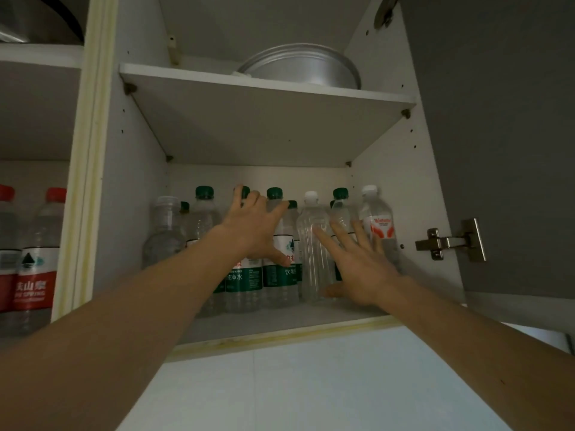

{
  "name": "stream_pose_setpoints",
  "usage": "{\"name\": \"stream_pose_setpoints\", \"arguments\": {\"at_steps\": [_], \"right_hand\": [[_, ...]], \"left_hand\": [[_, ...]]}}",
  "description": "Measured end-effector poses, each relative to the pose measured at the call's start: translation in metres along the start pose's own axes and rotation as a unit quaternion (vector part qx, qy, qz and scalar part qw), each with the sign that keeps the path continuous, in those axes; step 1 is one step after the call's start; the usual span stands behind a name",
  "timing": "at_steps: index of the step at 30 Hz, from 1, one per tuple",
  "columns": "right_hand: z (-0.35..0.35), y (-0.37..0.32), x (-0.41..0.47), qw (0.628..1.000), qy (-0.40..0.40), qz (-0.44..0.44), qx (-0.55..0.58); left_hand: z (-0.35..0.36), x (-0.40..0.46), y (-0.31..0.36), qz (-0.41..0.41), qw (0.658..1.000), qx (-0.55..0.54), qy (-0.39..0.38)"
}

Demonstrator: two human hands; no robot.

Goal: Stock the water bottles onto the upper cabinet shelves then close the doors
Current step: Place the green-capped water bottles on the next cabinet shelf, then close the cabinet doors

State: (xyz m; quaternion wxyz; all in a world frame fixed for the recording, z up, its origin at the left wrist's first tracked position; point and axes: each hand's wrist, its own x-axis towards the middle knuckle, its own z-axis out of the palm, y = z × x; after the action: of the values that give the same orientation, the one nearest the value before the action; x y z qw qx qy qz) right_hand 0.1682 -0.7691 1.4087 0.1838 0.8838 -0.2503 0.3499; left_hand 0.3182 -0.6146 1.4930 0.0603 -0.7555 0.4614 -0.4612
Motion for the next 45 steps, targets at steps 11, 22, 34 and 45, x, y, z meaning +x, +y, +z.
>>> {"name": "stream_pose_setpoints", "arguments": {"at_steps": [11, 22, 34, 45], "right_hand": [[-0.052, -0.021, -0.062, 0.964, 0.141, 0.089, 0.205], [-0.175, -0.055, -0.183, 0.888, 0.284, 0.146, 0.332], [-0.335, 0.008, -0.307, 0.879, 0.393, 0.258, -0.083], [-0.355, 0.088, -0.381, 0.847, 0.360, 0.390, -0.046]], "left_hand": [[-0.007, -0.064, 0.013, -0.108, 0.835, -0.465, 0.272], [-0.049, -0.137, 0.109, -0.088, 0.574, -0.774, 0.252], [-0.221, -0.134, 0.229, 0.103, 0.703, -0.675, 0.198], [-0.290, -0.142, 0.318, 0.135, 0.711, -0.683, 0.095]]}}
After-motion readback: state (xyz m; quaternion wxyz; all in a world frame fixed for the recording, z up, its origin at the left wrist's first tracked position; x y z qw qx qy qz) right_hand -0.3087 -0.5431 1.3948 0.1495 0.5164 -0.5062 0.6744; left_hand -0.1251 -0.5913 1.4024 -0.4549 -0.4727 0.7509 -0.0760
